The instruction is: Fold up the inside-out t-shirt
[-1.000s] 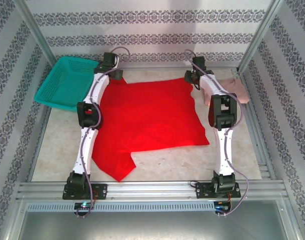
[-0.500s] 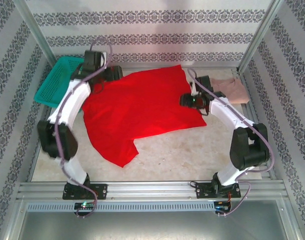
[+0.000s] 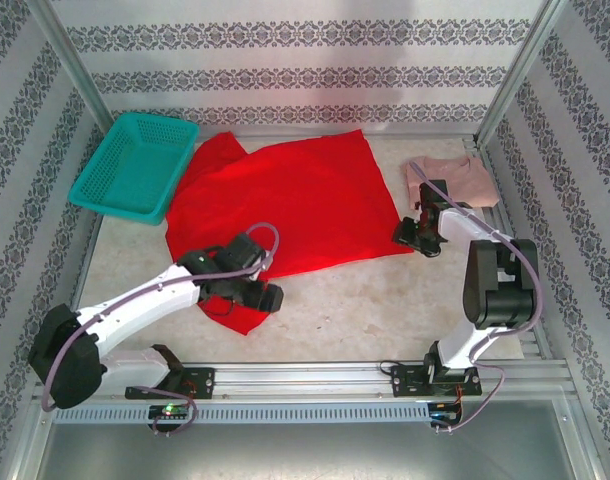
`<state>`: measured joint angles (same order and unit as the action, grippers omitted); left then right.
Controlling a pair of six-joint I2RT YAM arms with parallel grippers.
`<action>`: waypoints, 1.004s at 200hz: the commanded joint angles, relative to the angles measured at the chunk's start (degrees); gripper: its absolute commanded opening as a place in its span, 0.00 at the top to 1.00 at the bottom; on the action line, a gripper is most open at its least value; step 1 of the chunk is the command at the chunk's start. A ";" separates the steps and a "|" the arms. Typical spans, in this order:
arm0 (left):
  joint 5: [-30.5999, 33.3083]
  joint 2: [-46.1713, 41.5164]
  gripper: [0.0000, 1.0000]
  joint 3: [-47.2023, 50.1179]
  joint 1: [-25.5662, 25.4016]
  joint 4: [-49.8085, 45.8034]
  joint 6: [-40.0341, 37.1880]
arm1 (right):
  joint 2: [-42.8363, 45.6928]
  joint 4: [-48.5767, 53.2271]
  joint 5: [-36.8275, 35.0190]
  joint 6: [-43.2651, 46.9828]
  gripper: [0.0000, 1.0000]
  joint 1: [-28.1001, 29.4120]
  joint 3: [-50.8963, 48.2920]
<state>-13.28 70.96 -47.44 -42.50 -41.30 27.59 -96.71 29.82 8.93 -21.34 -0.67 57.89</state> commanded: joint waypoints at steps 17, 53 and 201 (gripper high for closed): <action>4.99 -0.65 0.17 4.68 -4.66 -9.22 5.30 | -2.50 -0.78 1.19 -1.05 0.50 -1.03 0.53; 10.57 5.63 0.24 3.37 -6.72 -7.28 2.84 | -5.42 -1.65 1.39 -1.53 0.57 -1.09 1.89; 0.50 0.17 0.82 -0.01 -6.67 -15.10 5.38 | -1.47 5.99 -10.51 3.93 0.90 -2.85 7.47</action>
<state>-6.04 71.16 -49.82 -48.69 -54.96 32.01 -99.15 32.29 3.62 -19.73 -3.25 63.42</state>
